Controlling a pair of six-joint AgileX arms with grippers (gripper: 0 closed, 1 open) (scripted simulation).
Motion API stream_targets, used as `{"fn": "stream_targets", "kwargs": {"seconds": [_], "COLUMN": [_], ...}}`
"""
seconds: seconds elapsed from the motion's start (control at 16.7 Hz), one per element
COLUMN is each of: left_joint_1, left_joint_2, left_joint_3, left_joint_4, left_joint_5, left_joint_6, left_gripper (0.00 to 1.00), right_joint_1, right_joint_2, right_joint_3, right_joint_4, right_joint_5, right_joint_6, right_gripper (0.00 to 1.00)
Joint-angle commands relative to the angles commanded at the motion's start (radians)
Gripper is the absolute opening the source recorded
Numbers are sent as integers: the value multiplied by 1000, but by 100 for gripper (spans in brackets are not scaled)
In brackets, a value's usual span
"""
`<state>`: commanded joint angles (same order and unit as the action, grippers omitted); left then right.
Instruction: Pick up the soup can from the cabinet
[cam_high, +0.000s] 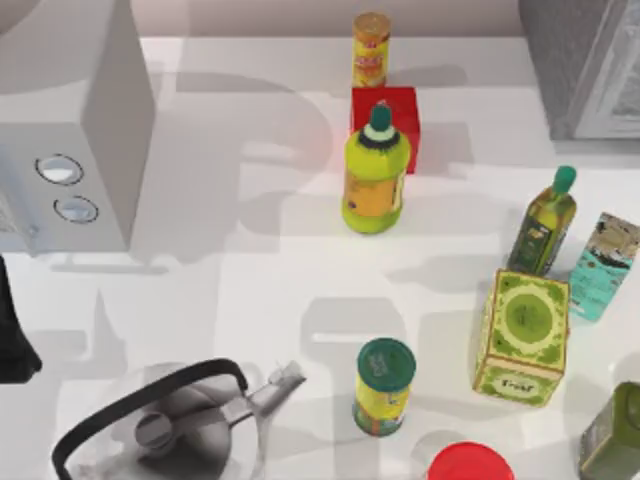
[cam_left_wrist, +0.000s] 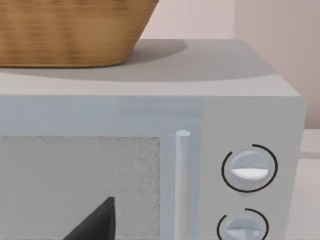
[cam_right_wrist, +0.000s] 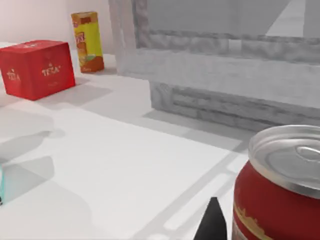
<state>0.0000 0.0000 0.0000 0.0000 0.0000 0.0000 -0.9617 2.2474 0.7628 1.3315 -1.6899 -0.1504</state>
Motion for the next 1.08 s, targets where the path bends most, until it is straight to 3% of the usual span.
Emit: {"fn": "stream_targets", "kwargs": {"seconds": [0.36, 0.42, 1.08], "left_joint_1": [0, 0, 0], "left_joint_2": [0, 0, 0], "left_joint_3": [0, 0, 0], "left_joint_4": [0, 0, 0], "left_joint_5": [0, 0, 0], "left_joint_6": [0, 0, 0], "left_gripper": [100, 100, 100], "right_joint_1": [-12, -3, 60], "right_joint_2": [33, 65, 22], "right_joint_3": [10, 93, 2], "right_joint_4": [19, -139, -108], "right_joint_5": [-28, 105, 42], "right_joint_6": [-3, 9, -126], "right_gripper": [0, 0, 0]}}
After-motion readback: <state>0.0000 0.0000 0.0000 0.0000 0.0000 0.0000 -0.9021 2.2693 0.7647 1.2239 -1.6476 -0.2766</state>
